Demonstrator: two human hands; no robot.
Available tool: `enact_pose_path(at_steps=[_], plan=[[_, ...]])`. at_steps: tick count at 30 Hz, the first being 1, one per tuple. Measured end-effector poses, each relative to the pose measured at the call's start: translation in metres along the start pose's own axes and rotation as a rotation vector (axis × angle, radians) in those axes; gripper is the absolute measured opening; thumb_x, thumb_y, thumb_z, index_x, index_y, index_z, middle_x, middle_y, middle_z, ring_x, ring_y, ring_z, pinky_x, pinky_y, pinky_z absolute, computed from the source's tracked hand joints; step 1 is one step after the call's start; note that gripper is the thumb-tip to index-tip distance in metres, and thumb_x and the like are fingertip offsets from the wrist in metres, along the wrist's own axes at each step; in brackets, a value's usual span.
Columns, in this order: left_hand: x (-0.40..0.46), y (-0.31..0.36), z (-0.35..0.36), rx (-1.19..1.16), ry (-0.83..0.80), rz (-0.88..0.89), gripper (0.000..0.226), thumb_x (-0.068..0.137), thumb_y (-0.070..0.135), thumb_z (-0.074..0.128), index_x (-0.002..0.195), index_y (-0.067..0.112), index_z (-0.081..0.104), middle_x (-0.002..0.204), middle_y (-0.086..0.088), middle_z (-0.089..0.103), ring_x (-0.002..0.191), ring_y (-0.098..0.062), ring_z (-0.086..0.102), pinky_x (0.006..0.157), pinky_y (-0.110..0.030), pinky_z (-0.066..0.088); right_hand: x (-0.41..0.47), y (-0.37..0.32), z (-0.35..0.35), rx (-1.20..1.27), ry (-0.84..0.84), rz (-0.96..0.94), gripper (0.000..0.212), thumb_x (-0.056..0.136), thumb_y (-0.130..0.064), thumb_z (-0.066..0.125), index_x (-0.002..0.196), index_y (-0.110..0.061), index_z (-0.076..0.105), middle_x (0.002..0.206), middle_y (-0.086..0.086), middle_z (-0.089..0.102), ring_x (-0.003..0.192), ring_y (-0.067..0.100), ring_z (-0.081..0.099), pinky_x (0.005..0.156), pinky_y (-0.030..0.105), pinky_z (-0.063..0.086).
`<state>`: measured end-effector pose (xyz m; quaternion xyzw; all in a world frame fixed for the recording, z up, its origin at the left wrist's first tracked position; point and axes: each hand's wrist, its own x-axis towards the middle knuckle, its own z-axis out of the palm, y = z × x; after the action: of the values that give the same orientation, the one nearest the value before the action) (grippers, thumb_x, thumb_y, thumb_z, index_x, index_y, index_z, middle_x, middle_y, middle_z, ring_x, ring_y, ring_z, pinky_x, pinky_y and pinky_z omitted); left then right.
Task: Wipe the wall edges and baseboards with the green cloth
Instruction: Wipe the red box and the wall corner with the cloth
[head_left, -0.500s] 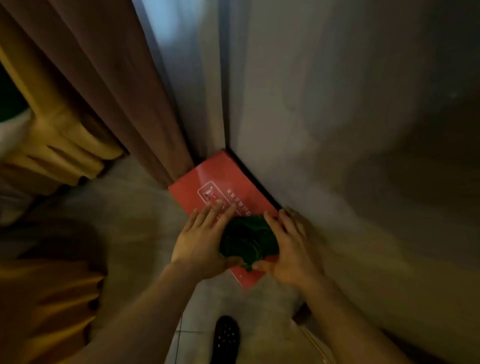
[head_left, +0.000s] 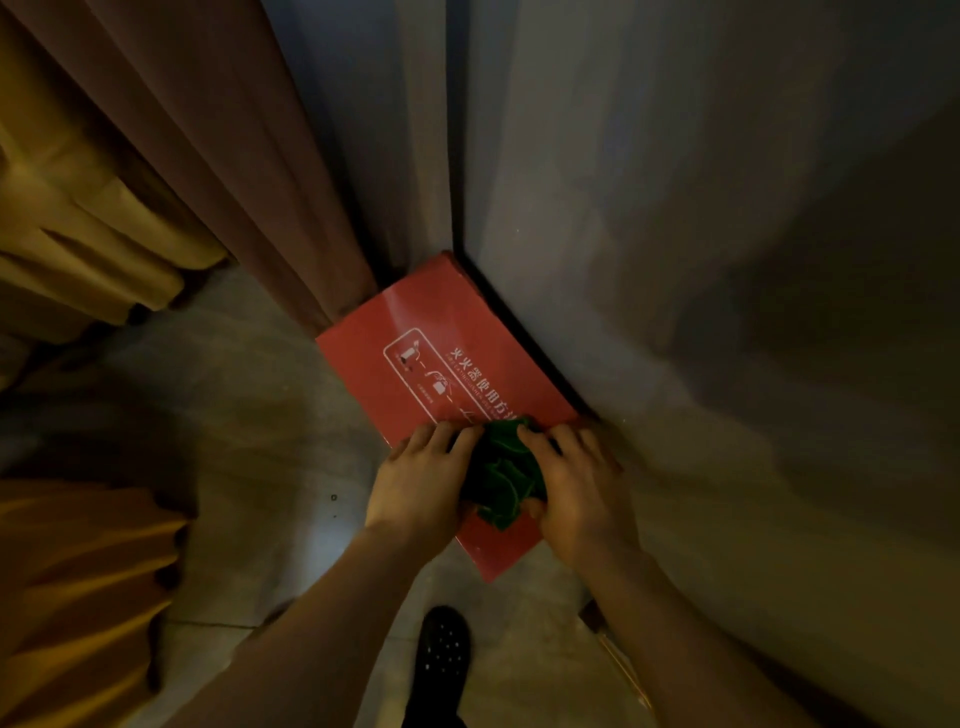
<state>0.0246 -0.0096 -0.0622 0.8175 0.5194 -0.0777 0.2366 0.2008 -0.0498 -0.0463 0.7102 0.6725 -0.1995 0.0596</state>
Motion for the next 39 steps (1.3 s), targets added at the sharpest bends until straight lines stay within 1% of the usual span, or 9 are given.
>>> enact_pose_path(at_steps=[2,7,10,13,16,23,27,31,39], plan=[[0.003,0.002,-0.007,0.008,-0.02,-0.028,0.065,0.09,0.032,0.067,0.145,0.03,0.032,0.145,0.003,0.044,0.129,-0.025,0.045,0.096,-0.043,0.049,0.0,-0.003,-0.002,0.03,0.019,0.024,0.059,0.078,-0.025,0.073,0.132,-0.03,0.049,0.122,-0.003,0.05,0.112,0.021,0.043,0.08,0.032,0.043],[-0.002,0.001,-0.03,0.016,-0.044,-0.035,0.051,0.088,0.021,0.067,0.133,0.028,0.043,0.135,0.002,0.055,0.119,-0.027,0.053,0.086,-0.042,0.051,-0.006,-0.012,-0.012,0.101,0.049,0.057,0.04,0.077,-0.015,0.071,0.112,-0.027,0.059,0.112,-0.003,0.053,0.102,0.02,0.047,0.073,0.033,0.045],[-0.012,0.0,-0.045,0.002,-0.027,-0.028,0.042,0.089,0.015,0.063,0.125,0.027,0.047,0.128,0.003,0.058,0.112,-0.027,0.054,0.08,-0.041,0.051,-0.015,-0.021,-0.022,0.112,0.078,0.053,0.037,0.075,-0.013,0.07,0.108,-0.027,0.059,0.11,-0.004,0.053,0.1,0.02,0.048,0.073,0.033,0.046],[-0.027,-0.001,-0.065,-0.027,0.008,-0.017,0.037,0.088,0.016,0.062,0.12,0.028,0.048,0.123,0.004,0.059,0.11,-0.026,0.054,0.078,-0.041,0.052,-0.029,-0.032,-0.037,0.117,0.125,0.046,0.035,0.075,-0.01,0.07,0.105,-0.025,0.06,0.107,-0.004,0.054,0.098,0.021,0.048,0.074,0.038,0.049],[-0.048,-0.001,-0.085,-0.038,0.057,0.012,0.037,0.087,0.015,0.063,0.119,0.029,0.048,0.12,0.006,0.059,0.109,-0.025,0.054,0.076,-0.041,0.051,-0.046,-0.046,-0.055,0.096,0.166,0.051,0.036,0.075,-0.011,0.07,0.106,-0.024,0.06,0.109,-0.003,0.054,0.1,0.022,0.048,0.075,0.04,0.049],[-0.113,0.0,-0.138,-0.011,0.172,0.107,0.04,0.083,0.015,0.064,0.118,0.029,0.051,0.116,0.005,0.06,0.109,-0.025,0.053,0.073,-0.04,0.048,-0.109,-0.093,-0.103,0.023,0.272,0.089,0.032,0.08,-0.016,0.065,0.109,-0.029,0.058,0.108,-0.006,0.052,0.102,0.02,0.048,0.068,0.036,0.047],[-0.173,-0.006,-0.178,0.008,0.248,0.157,0.042,0.081,0.014,0.065,0.118,0.03,0.051,0.116,0.006,0.06,0.108,-0.024,0.052,0.072,-0.039,0.045,-0.16,-0.137,-0.137,0.014,0.361,0.082,0.033,0.08,-0.016,0.065,0.108,-0.031,0.056,0.108,-0.008,0.051,0.101,0.019,0.048,0.068,0.036,0.049],[-0.239,-0.012,-0.222,0.038,0.327,0.188,0.043,0.082,0.015,0.066,0.12,0.03,0.05,0.118,0.005,0.058,0.108,-0.024,0.052,0.074,-0.042,0.05,-0.213,-0.183,-0.17,0.001,0.455,0.049,0.031,0.079,-0.017,0.067,0.107,-0.028,0.057,0.105,-0.007,0.053,0.098,0.02,0.05,0.066,0.036,0.048],[-0.369,-0.006,-0.298,0.07,0.508,0.28,0.04,0.086,0.015,0.066,0.119,0.031,0.051,0.115,0.006,0.058,0.104,-0.021,0.053,0.074,-0.038,0.054,-0.328,-0.261,-0.229,-0.015,0.619,0.05,0.035,0.079,-0.016,0.069,0.108,-0.028,0.056,0.105,-0.005,0.052,0.096,0.019,0.048,0.064,0.036,0.051]])
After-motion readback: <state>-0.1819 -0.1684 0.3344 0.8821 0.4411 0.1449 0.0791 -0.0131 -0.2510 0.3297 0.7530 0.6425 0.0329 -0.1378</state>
